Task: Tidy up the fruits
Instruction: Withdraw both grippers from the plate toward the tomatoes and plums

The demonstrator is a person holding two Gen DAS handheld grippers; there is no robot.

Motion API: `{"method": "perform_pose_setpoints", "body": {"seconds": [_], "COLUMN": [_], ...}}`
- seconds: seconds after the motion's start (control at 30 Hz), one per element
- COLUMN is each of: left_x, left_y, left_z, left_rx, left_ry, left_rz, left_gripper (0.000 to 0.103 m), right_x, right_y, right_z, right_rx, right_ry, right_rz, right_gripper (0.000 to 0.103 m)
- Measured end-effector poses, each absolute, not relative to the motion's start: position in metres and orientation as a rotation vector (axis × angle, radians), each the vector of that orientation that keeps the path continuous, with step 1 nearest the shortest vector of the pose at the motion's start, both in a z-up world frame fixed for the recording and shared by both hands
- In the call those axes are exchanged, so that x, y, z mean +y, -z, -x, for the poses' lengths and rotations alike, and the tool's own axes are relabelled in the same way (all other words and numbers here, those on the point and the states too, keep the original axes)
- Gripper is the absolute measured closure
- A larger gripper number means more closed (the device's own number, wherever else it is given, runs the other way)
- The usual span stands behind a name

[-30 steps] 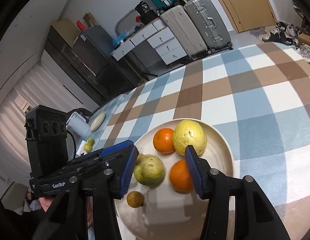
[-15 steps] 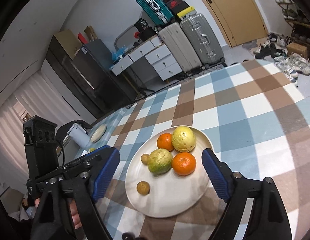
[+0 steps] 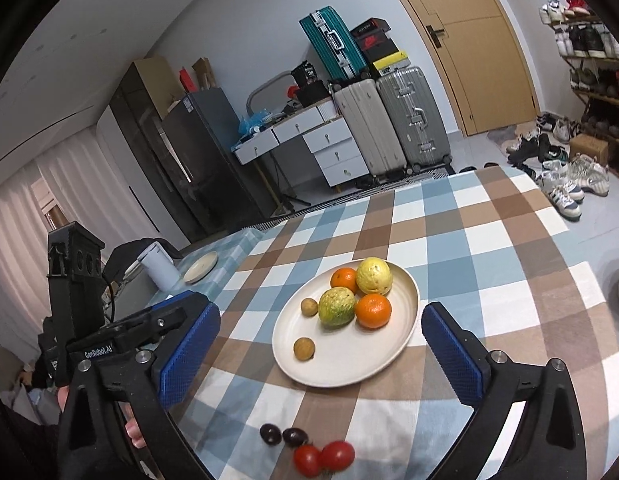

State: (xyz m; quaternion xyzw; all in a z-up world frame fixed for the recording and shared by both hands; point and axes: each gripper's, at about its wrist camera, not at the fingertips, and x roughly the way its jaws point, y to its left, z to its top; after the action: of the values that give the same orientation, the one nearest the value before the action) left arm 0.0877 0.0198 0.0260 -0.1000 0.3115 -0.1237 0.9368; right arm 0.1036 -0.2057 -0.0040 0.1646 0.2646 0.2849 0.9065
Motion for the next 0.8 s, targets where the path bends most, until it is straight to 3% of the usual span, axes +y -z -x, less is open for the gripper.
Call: {"method": "perform_pose_setpoints", "body": {"seconds": [0.8], "left_x": [0.022], "left_y": [0.012], "left_z": [0.004], "left_rx": [0.617], "left_ry": [0.110], "left_rz": [0.200], "left_gripper": [0.001], "right_x": [-0.192], "right_y": [0.025], "right_z": [-0.014], "right_rx": [0.470], "right_ry": [-0.584], "right_rz": [-0.179], "right_gripper": [0.000]}}
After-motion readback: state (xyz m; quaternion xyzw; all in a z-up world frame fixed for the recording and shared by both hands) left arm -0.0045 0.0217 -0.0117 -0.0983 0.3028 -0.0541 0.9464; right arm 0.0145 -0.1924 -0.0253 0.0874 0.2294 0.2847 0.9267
